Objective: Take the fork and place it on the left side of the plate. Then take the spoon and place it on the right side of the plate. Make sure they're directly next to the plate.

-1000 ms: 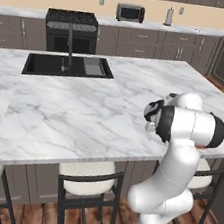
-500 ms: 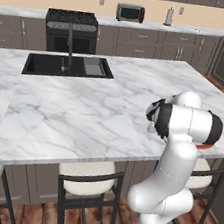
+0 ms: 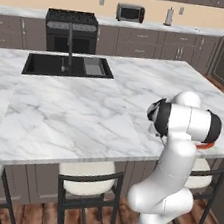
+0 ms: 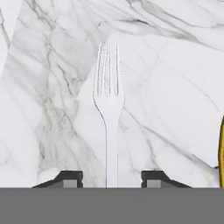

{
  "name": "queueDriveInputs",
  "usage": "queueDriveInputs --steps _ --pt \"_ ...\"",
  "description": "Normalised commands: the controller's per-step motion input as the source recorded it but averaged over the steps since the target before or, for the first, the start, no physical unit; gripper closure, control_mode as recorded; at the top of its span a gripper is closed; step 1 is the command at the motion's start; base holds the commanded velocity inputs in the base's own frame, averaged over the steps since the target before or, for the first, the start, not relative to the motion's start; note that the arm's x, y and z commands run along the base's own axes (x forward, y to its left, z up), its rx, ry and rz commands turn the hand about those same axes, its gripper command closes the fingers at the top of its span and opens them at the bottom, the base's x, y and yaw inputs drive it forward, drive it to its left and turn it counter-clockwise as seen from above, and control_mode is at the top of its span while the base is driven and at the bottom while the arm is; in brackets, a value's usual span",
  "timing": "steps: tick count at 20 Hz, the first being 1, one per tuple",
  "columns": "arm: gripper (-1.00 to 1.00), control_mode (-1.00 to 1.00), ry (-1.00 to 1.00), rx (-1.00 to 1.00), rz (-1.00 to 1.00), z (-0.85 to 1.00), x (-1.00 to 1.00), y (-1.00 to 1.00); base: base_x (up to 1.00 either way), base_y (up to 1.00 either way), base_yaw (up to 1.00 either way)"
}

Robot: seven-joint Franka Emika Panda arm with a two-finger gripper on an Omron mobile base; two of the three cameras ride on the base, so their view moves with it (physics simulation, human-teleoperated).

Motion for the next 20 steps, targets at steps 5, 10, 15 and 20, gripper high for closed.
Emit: queueDriveInputs --steps 5,10,15,20 --pt "-1.00 -1.00 -0.08 0.01 0.00 0.68 -0.60 -0.01 0.00 0.00 0.00" --pt "-1.00 -1.00 -0.08 0.01 0.00 0.69 -0.71 0.01 0.00 0.00 0.00" --pt "-1.00 -1.00 -0.01 0.02 0.00 0.32 -0.83 0.28 0.00 0.00 0.00" --pt "-1.00 -1.00 -0.03 0.00 0.00 -0.12 -1.00 0.87 0.00 0.00 0.00"
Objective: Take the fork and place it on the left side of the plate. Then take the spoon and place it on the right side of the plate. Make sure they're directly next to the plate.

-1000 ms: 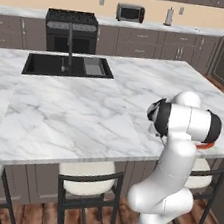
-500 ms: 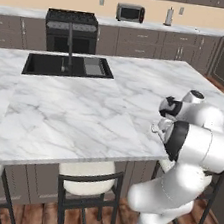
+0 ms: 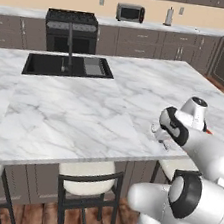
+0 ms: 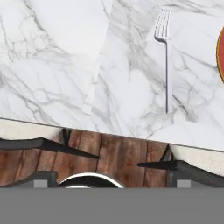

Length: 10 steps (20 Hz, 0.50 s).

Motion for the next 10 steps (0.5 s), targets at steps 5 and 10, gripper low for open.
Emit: queueDriveInputs --steps 5,10 --pt "-1.00 -1.00 -0.18 0.00 0.00 0.16 -0.75 0.63 0.00 0.00 0.00" --pt "-1.00 -1.00 -0.35 0.00 0.00 0.03 -0.89 0.29 0.00 0.00 0.00"
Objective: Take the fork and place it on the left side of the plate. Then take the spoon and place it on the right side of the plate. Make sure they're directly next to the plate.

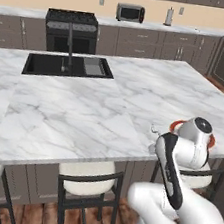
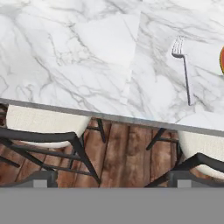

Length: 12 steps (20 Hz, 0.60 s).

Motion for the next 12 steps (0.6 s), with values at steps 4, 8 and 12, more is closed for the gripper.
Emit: queueDriveInputs --steps 4,8,12 --pt "-1.00 -1.00 -0.26 0.00 0.00 -0.07 -0.92 0.05 0.00 0.00 0.00" --pt "-1.00 -1.00 -0.30 0.00 0.00 -0.06 -0.77 0.01 0.00 0.00 0.00" --pt "-1.00 1.00 0.00 0.00 0.00 0.00 0.00 0.00 -0.28 -0.33 -0.06"
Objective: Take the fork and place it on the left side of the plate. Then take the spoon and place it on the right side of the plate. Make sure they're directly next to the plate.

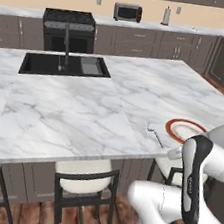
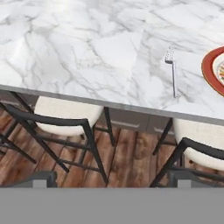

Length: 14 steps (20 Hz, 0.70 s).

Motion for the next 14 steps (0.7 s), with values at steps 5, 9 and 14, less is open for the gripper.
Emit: queueDriveInputs --steps 5,9,14 --pt "-1.00 1.00 0.00 0.00 0.00 0.00 0.00 0.00 0.00 -0.89 -0.03" --pt "-1.00 1.00 0.00 0.00 0.00 0.00 0.00 0.00 0.00 -1.00 -0.02" --pt "-1.00 1.00 0.00 0.00 0.00 0.00 0.00 0.00 0.00 -1.00 -0.03"
